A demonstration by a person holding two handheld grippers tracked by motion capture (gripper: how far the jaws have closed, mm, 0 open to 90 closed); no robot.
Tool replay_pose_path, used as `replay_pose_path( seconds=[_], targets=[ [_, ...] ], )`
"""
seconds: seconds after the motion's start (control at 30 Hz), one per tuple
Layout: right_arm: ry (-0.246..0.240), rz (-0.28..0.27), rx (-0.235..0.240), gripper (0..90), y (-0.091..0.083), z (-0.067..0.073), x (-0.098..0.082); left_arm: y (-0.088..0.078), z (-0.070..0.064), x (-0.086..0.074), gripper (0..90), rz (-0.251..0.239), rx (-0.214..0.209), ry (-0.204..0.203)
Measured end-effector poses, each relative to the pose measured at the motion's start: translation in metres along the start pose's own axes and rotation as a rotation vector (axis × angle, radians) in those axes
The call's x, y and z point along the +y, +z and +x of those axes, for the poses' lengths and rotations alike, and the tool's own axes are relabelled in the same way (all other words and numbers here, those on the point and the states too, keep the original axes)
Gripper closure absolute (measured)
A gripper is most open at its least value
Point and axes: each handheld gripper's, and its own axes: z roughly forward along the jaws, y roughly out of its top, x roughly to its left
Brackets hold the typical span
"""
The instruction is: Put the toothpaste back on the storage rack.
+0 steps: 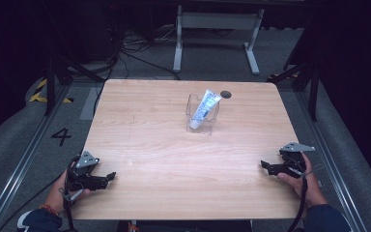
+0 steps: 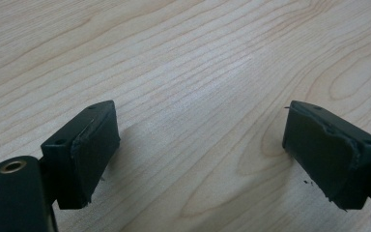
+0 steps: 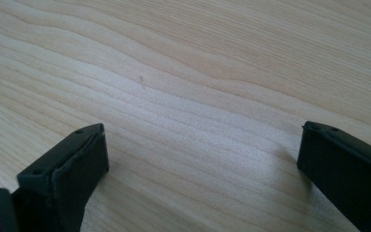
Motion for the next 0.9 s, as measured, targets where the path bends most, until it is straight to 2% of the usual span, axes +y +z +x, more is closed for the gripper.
replay_pose_path(
  seconds=[0.37,0.63,0.67,0.9],
  targets=[
    [0.001,0.0,-0.001,4.1,0.0001,0.0001,0.0001,0.0007,0.0003,0.0006,12.8,0.0,-0.003,0.002],
    [0.001,0.001,0.0,4.1,0.0001,0.0,0.0001,0.0025,-0.0018,0.0014,11.8,-0.008,0.013,-0.017],
    [0.0,0.0,0.001,4.0,0.0002,-0.0001,0.0001,0.0035,-0.0039,0.0023,11.4,-0.007,0.027,-0.034],
    [-0.004,-0.001,0.004,4.0,0.0004,-0.0003,0.0003,0.0037,-0.0044,0.0027,10.8,-0.003,0.03,-0.037]
  ],
)
